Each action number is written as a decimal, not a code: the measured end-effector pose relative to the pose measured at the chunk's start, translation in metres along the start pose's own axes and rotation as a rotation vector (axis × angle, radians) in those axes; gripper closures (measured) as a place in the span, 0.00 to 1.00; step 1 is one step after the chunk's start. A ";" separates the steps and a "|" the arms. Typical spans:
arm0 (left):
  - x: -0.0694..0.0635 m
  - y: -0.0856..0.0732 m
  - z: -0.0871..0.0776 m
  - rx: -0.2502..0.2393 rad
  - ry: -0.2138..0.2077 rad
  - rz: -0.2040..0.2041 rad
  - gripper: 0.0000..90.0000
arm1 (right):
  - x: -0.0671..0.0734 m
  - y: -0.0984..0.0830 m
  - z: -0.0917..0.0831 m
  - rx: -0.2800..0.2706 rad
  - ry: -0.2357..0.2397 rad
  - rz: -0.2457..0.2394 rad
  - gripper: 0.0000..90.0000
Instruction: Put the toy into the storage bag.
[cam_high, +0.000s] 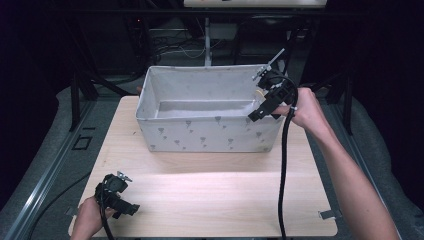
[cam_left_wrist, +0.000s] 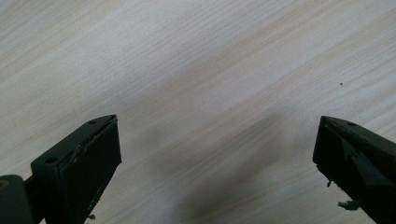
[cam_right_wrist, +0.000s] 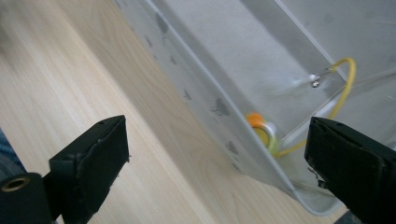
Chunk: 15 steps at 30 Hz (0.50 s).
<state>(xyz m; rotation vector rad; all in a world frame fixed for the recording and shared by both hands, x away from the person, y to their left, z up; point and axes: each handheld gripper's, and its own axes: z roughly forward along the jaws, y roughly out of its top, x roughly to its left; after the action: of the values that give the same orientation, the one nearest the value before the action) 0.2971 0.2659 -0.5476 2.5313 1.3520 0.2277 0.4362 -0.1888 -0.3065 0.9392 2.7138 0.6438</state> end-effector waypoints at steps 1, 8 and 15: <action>0.000 0.001 0.000 0.001 -0.001 0.003 0.01 | 0.005 -0.002 0.001 0.001 0.002 -0.012 0.06; 0.000 0.002 0.001 0.002 -0.005 0.014 0.01 | 0.032 -0.016 0.009 -0.015 0.019 -0.057 0.05; 0.000 0.001 0.001 0.003 -0.008 0.016 0.01 | 0.054 -0.028 0.026 -0.007 0.037 -0.101 0.04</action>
<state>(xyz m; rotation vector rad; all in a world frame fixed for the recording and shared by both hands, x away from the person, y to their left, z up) 0.2981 0.2647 -0.5480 2.5440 1.3301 0.2188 0.3870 -0.1662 -0.3450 0.7901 2.7688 0.6574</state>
